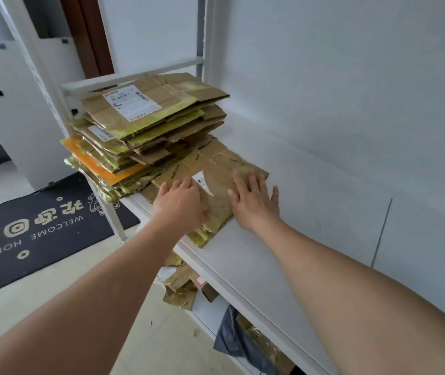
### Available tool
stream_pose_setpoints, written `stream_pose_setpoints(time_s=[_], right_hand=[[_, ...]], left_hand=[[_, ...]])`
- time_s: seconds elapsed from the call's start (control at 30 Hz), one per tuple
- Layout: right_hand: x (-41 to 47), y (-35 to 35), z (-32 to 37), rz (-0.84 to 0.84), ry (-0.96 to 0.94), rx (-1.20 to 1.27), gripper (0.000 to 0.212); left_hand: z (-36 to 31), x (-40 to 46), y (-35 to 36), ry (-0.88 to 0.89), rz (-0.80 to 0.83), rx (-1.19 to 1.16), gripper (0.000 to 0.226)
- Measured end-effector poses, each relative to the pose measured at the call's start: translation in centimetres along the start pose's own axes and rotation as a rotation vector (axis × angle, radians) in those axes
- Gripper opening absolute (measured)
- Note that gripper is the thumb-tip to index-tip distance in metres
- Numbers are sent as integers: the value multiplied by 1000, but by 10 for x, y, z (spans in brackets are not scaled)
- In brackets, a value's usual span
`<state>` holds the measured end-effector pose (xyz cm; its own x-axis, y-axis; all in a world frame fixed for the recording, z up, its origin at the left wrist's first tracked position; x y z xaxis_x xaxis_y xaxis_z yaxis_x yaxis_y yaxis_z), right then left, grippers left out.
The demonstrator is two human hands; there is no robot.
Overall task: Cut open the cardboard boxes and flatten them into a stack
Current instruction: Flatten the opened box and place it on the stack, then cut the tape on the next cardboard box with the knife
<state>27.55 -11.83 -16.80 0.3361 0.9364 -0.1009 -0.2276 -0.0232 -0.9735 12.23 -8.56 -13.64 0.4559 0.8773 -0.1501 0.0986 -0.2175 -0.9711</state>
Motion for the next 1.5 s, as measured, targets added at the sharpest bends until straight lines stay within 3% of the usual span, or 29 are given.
stream_pose_setpoints(time_s=[0.07, 0.13, 0.2, 0.4, 0.6, 0.87, 1.0, 1.13, 1.33, 1.5], right_hand=[[-27, -16, -7, -83, -13, 92, 54], [-64, -33, -28, -171, -23, 144, 54], [-105, -48, -65, -213, 5, 165, 53], [-253, -81, -236, -334, 278, 148, 53], [-419, -100, -403, -361, 629, 39, 56], [-611, -138, -536, -475, 1041, -262, 79], [-657, -143, -567, -436, 1159, -249, 87], [-666, -150, -572, -485, 1138, -247, 87], [-650, -170, -533, -514, 1005, -146, 42], [-639, -202, -468, -812, 853, 49, 26]], left_hand=[[-20, -12, -23, 61, -142, -64, 40], [-50, -35, -41, 157, -313, -159, 38], [-85, -57, -43, 241, -374, -196, 37], [-216, -111, 14, 408, -202, -379, 35], [-391, -205, 79, 634, -15, -428, 42], [-552, -326, 149, 807, 247, -315, 45], [-591, -358, 164, 829, 296, -277, 45], [-608, -375, 165, 844, 311, -228, 45], [-591, -376, 157, 835, 321, -153, 45], [-546, -354, 131, 773, 277, -200, 41]])
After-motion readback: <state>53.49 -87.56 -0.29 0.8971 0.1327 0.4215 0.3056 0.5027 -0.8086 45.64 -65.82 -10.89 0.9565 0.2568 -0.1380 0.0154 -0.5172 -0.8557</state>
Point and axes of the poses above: each hand's wrist, its own x-axis towards the middle knuckle, its own y-axis out of the palm, z = x × y, the point moved 8 cm from there along x, towards the middle knuckle
